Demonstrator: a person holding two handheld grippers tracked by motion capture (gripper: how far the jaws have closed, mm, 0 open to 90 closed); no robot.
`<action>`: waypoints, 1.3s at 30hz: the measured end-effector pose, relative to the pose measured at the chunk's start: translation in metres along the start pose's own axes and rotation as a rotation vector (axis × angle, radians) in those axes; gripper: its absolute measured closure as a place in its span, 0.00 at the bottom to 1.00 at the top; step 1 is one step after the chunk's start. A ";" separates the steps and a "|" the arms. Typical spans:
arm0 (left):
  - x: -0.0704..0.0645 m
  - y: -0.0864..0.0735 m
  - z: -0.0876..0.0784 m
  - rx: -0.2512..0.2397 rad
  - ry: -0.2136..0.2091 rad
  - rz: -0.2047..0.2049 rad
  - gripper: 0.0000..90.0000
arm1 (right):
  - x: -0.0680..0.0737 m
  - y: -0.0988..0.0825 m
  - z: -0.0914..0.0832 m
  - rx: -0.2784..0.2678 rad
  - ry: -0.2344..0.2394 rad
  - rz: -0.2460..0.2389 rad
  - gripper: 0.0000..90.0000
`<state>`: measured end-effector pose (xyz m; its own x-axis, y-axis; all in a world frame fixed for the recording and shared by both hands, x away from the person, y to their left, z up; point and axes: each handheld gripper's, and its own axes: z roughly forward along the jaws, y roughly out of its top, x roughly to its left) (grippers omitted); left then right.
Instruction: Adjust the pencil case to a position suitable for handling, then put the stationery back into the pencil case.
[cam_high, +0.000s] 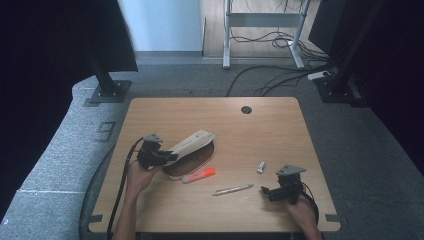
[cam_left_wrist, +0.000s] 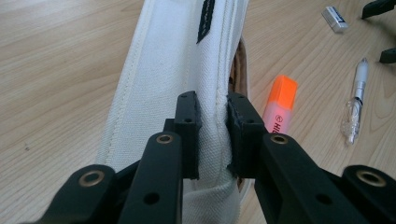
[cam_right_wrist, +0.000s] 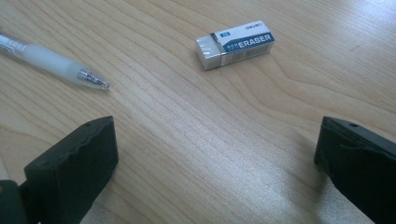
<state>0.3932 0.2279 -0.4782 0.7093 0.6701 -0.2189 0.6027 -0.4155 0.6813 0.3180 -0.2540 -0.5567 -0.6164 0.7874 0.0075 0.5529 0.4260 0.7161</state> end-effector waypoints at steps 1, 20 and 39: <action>-0.001 0.000 -0.001 0.000 0.003 0.001 0.85 | 0.000 0.000 0.000 0.000 0.000 0.000 0.00; -0.007 0.000 0.003 0.004 0.022 0.026 0.84 | 0.002 0.002 -0.002 0.034 0.004 0.006 0.00; -0.007 0.000 0.002 -0.005 0.022 0.032 0.84 | -0.002 0.034 0.001 0.008 0.000 0.059 0.28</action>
<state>0.3888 0.2216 -0.4777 0.7200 0.6698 -0.1815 0.5778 -0.4338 0.6913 0.3388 -0.2403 -0.5333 -0.5822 0.8116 0.0495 0.5927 0.3820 0.7091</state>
